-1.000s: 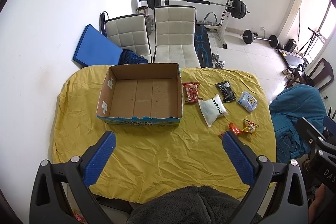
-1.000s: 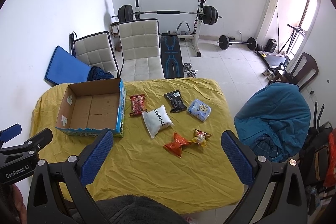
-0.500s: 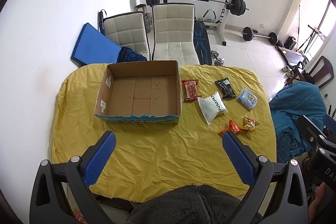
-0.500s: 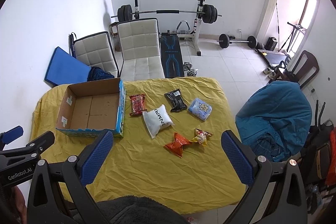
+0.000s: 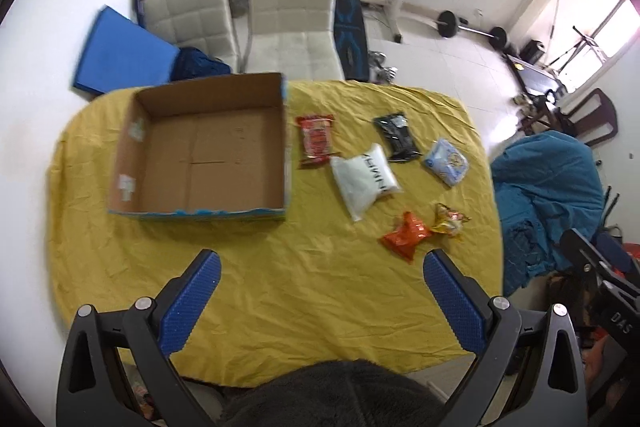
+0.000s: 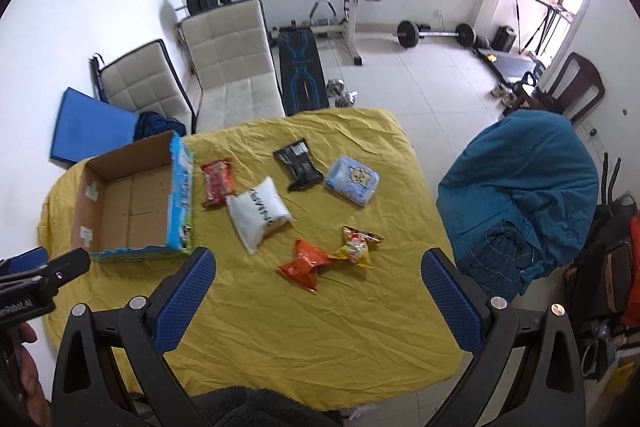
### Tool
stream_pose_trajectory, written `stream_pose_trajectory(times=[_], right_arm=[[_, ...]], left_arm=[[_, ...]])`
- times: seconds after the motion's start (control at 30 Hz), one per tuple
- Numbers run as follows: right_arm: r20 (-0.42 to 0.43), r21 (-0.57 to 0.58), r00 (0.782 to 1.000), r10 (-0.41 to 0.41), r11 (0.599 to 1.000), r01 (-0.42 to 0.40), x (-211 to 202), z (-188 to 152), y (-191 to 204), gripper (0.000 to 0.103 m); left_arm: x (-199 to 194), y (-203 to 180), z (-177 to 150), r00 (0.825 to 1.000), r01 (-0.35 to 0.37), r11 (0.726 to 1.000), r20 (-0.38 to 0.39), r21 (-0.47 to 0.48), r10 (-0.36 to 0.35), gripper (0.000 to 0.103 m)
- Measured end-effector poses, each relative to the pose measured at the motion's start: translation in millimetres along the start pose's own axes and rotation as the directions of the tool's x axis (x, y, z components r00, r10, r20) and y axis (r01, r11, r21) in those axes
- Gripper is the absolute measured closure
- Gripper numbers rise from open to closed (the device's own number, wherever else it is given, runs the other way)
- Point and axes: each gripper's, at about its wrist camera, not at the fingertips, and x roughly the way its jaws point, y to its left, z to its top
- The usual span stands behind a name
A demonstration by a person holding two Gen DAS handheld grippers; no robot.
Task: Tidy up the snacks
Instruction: 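Grasp the blue bear pack with the right tool while the left tool grasps the white NMAX bag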
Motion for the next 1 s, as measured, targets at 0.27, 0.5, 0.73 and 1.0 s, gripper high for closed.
stream_pose_trajectory(times=[0.27, 0.5, 0.73, 1.0], right_arm=[[-0.188, -0.180, 0.982, -0.013, 0.984, -0.021, 174, 59, -51, 0.000], [-0.324, -0.451, 0.940, -0.107, 0.891, -0.054, 338, 91, -51, 0.000], [-0.454, -0.521, 0.881, -0.129, 0.841, -0.145, 443, 94, -42, 0.000], [-0.567, -0.387, 0.822, -0.046, 0.896, -0.216, 493, 97, -46, 0.020]], left_arm=[[147, -37, 50, 0.977, 0.008, 1.000, -0.213, -0.021, -0.013, 0.000], [268, -52, 76, 0.917, 0.018, 0.995, -0.396, -0.100, -0.056, 0.000], [341, -56, 89, 0.857, -0.006, 0.986, -0.509, -0.166, -0.080, 0.000], [391, -58, 85, 0.799, -0.028, 0.976, -0.591, -0.216, -0.108, 0.000]])
